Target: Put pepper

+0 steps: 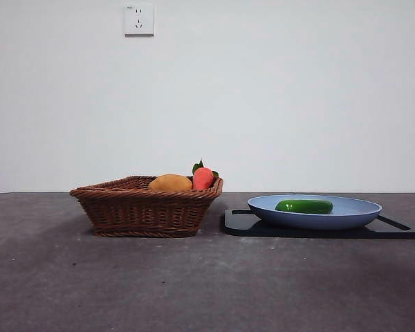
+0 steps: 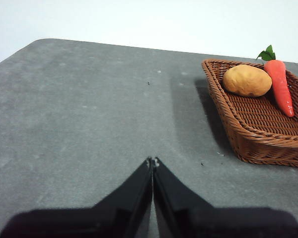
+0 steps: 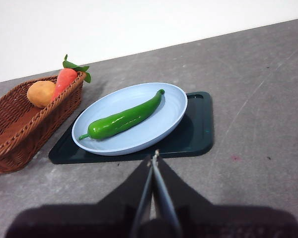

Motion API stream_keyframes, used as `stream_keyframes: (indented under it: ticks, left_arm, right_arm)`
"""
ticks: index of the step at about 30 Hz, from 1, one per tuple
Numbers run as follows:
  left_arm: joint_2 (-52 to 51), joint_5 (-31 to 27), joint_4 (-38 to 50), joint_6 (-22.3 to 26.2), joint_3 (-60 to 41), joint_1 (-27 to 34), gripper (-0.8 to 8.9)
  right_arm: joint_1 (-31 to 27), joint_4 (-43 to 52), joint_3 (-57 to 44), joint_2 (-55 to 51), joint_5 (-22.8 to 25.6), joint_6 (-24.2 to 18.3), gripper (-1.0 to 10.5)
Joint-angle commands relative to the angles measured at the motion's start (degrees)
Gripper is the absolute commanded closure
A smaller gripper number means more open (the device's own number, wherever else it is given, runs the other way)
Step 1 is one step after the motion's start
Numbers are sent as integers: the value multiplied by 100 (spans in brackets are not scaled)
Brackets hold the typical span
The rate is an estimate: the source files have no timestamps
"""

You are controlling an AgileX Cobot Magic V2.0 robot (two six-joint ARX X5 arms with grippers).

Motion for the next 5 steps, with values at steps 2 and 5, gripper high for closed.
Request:
stream_keyframes:
  ticks: [2, 5]
  left_arm:
    - [-24, 7, 72, -37, -4, 17, 805]
    - [-24, 7, 72, -37, -4, 17, 805]
  right_arm:
    - [-2, -26, -31, -28, 17, 55, 936]
    - [-2, -26, -31, -28, 17, 55, 936]
